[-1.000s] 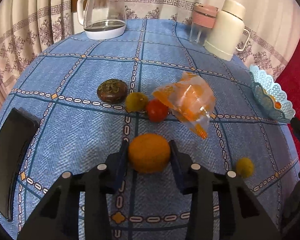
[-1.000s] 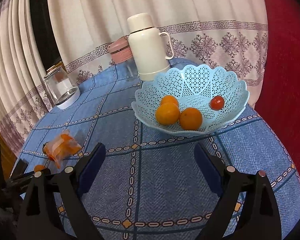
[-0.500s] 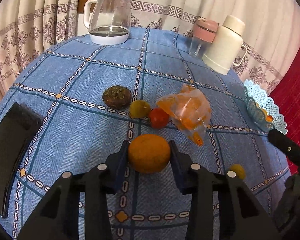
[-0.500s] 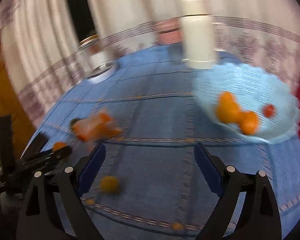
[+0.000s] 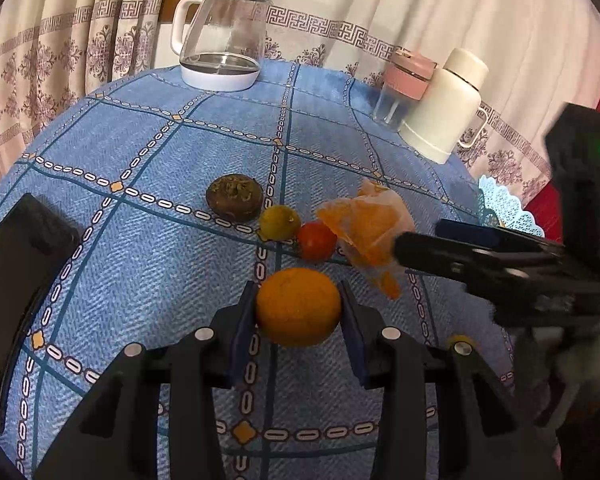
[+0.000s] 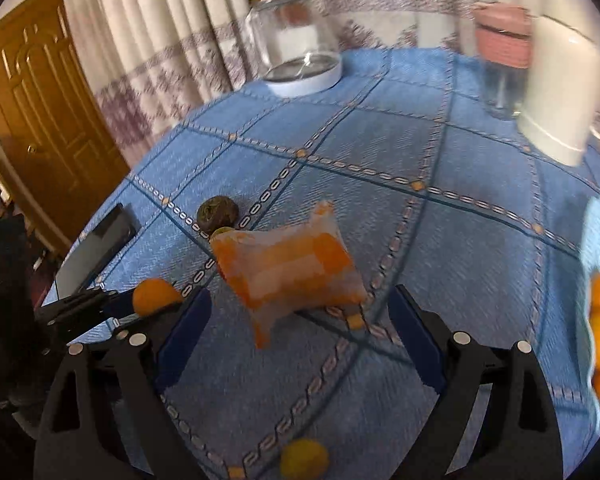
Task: Organize fruits
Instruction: 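Grasp the orange plastic bag with the right tool while the left tool holds the orange, then carry the orange plastic bag into the basket and open the right tool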
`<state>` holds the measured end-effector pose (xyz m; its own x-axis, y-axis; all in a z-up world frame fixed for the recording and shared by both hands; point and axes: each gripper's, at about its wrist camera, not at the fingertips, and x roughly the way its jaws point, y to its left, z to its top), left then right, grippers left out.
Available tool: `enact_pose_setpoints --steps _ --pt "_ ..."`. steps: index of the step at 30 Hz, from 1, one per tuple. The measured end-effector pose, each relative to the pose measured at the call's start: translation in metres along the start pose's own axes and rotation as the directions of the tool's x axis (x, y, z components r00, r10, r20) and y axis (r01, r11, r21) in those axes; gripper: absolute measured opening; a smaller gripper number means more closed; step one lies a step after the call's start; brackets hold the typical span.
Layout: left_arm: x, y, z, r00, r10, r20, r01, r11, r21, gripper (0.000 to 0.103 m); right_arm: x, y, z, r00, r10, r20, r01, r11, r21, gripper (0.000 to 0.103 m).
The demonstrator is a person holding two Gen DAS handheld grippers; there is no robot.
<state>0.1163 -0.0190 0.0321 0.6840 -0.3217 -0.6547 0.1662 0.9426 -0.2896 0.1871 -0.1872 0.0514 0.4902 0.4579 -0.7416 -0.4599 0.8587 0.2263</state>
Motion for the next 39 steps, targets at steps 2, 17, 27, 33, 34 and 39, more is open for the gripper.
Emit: enact_pose_setpoints --steps 2,17,27,33,34,39 --pt "0.000 0.001 0.000 1.000 -0.008 -0.001 0.008 1.000 -0.008 0.040 0.009 -0.001 0.004 0.999 0.014 -0.033 -0.015 1.000 -0.019 0.091" --pt "0.000 0.010 0.002 0.999 -0.038 -0.003 0.038 0.998 -0.051 0.040 0.058 0.008 0.021 0.989 -0.016 -0.150 -0.004 0.991 -0.132 0.092" --pt "0.002 0.012 0.002 0.999 -0.044 -0.006 0.044 0.997 -0.058 0.040 0.051 0.008 0.018 0.991 -0.034 -0.126 0.020 0.994 -0.105 0.077" --pt "0.001 0.012 0.002 0.999 -0.044 -0.005 0.043 0.997 -0.059 0.040 0.040 -0.001 0.013 0.993 -0.047 -0.112 0.041 0.998 -0.057 0.071" --pt "0.002 0.012 0.002 0.999 -0.044 -0.005 0.043 0.997 -0.058 0.040 0.038 -0.003 0.011 0.993 -0.048 -0.108 0.043 0.998 -0.047 0.070" --pt "0.002 0.012 0.003 0.999 -0.044 -0.006 0.043 0.997 -0.057 0.040 0.025 -0.011 0.004 0.994 -0.059 -0.090 0.059 0.998 -0.009 0.069"
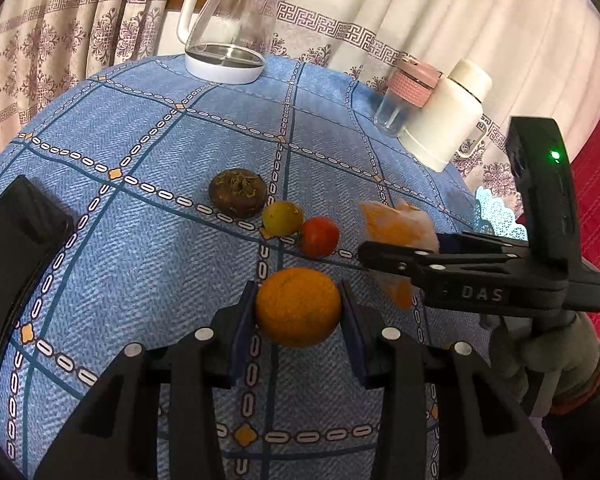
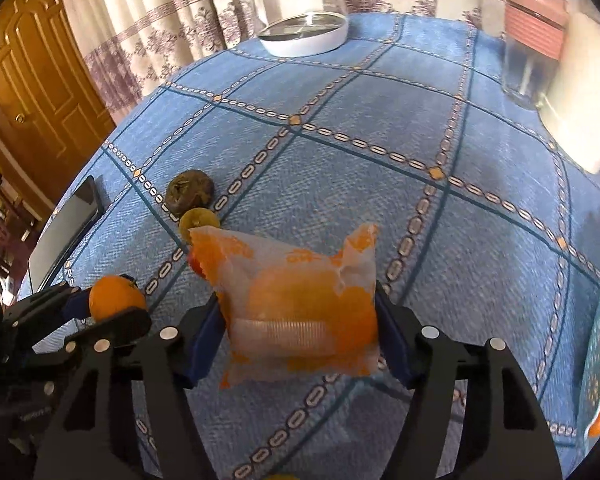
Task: Organize fruits
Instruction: 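Carry the orange plastic bag into the basket and open the right tool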
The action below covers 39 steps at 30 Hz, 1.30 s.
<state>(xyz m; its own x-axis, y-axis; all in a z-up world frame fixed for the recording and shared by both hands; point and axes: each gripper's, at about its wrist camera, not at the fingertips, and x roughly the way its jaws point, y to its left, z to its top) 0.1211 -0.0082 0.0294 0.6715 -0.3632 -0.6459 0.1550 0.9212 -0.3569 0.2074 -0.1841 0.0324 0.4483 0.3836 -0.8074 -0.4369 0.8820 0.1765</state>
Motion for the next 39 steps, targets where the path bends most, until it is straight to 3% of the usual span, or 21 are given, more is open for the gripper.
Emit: enact_pose_setpoints --steps 10,24,31,39 --pt "-0.001 0.000 0.000 1.000 0.000 0.002 0.000 1.000 0.000 0.040 -0.034 -0.018 -0.008 0.996 0.013 0.088 -0.023 0.994 0.107 0.068" --pt "-0.001 0.001 0.001 1.000 0.003 0.001 -0.003 1.000 0.000 0.040 -0.091 -0.062 -0.022 0.976 -0.047 0.213 -0.010 0.967 0.256 0.068" --pt "-0.002 0.001 0.000 1.000 0.009 0.001 -0.009 1.000 0.003 0.040 -0.124 -0.102 -0.034 0.959 -0.105 0.262 0.005 0.934 0.357 0.068" --pt "-0.002 0.001 0.000 1.000 0.010 0.000 -0.010 1.000 0.003 0.040 -0.152 -0.167 -0.041 0.940 -0.221 0.260 0.062 0.860 0.507 0.068"
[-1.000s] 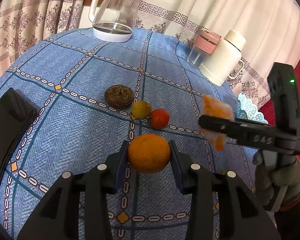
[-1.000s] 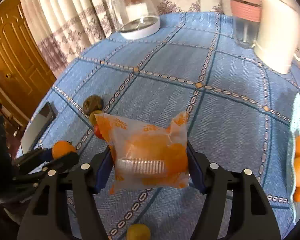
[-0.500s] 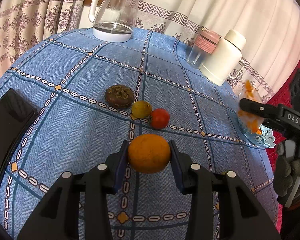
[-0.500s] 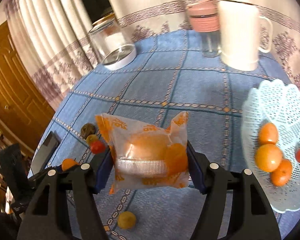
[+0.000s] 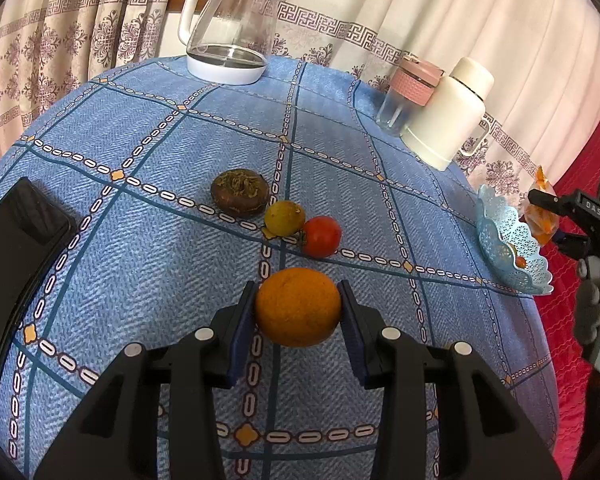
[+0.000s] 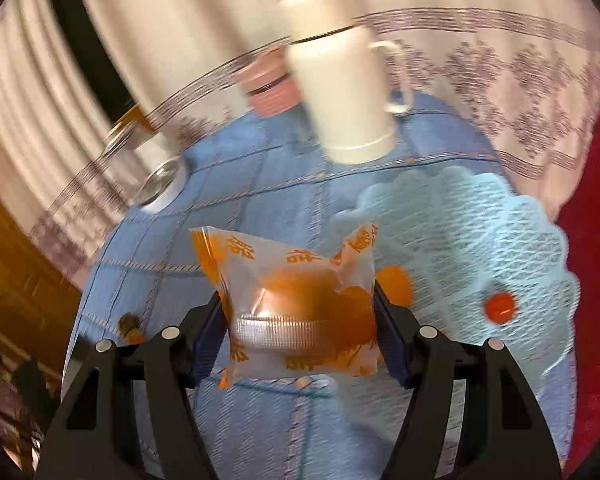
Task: Organize fruits
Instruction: 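Carry the orange plastic bag into the basket and open the right tool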
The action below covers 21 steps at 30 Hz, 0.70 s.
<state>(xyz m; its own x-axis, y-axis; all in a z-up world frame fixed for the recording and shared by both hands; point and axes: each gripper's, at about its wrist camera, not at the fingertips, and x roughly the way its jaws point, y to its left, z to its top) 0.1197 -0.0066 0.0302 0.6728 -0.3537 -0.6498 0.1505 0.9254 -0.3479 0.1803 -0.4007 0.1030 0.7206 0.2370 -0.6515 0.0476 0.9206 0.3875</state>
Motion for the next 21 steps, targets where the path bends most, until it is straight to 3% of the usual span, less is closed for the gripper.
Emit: enact_pose_setpoints --steps 12,21 --pt "0.000 0.002 0.000 1.000 0.000 -0.001 0.000 1.000 -0.002 0.040 0.025 -0.050 0.029 0.982 -0.185 -0.030 0.187 0.977 0.107 0.068" --pt "0.000 0.002 0.000 1.000 0.000 -0.002 0.000 1.000 -0.001 0.040 0.062 -0.070 0.035 0.939 -0.313 -0.143 0.329 0.938 0.112 0.068"
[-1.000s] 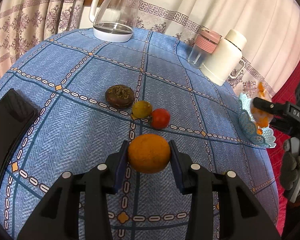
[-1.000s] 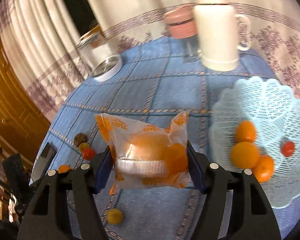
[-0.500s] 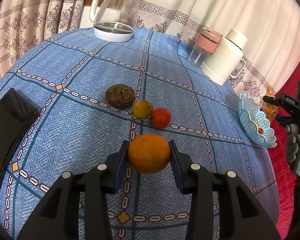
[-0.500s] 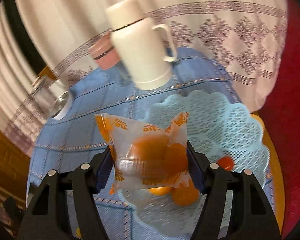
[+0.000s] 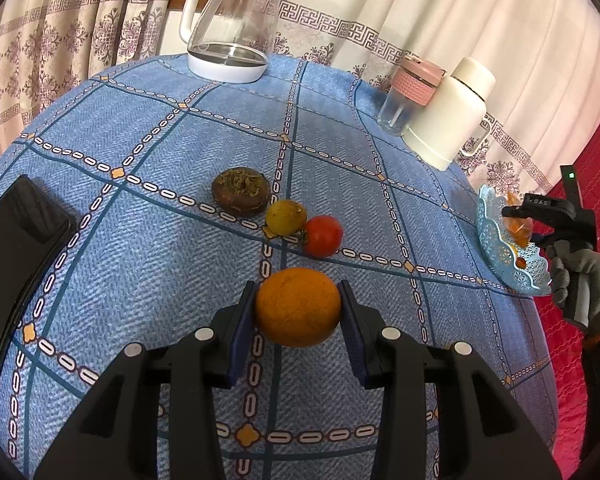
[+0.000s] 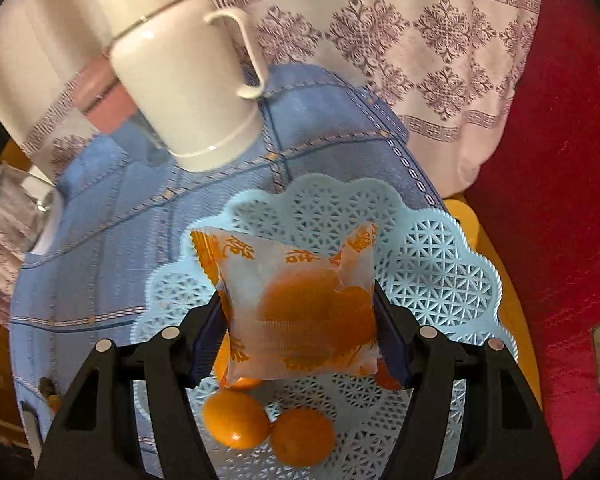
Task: Organize fruits
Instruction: 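Carry the orange plastic bag into the basket and open the right tool, then carry the held orange into the basket and open the left tool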
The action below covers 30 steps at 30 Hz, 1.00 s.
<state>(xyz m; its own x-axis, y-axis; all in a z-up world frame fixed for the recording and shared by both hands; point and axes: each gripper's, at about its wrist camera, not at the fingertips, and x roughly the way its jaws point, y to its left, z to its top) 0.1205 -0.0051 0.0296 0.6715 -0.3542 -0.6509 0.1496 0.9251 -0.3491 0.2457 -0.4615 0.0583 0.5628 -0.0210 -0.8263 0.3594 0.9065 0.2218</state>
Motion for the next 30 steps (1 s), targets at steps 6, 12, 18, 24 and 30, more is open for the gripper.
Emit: enact_pose_setpoints --steps 6,12,18,24,30 --pt "0.000 0.001 0.000 1.000 0.000 -0.001 0.000 1.000 -0.001 0.040 0.015 -0.002 -0.001 0.998 -0.046 -0.050 0.046 0.999 0.003 0.069" --pt "0.000 0.000 0.000 1.000 0.001 -0.001 -0.001 1.000 -0.001 0.040 0.020 -0.005 -0.004 0.997 -0.041 -0.068 0.042 0.999 0.014 0.072" --pt "0.000 0.000 0.000 1.000 0.002 -0.001 -0.002 1.000 0.000 0.040 0.016 -0.007 -0.005 0.998 -0.016 -0.059 0.018 0.999 0.031 0.074" --pt "0.002 0.001 -0.003 1.000 0.011 0.000 -0.011 1.000 0.001 0.040 0.013 -0.012 -0.007 0.998 0.019 -0.052 -0.016 0.998 0.063 0.076" --pt "0.002 -0.001 -0.003 1.000 0.019 -0.001 -0.019 1.000 0.003 0.040 0.008 -0.017 -0.008 0.998 0.059 -0.039 -0.055 0.993 0.100 0.083"
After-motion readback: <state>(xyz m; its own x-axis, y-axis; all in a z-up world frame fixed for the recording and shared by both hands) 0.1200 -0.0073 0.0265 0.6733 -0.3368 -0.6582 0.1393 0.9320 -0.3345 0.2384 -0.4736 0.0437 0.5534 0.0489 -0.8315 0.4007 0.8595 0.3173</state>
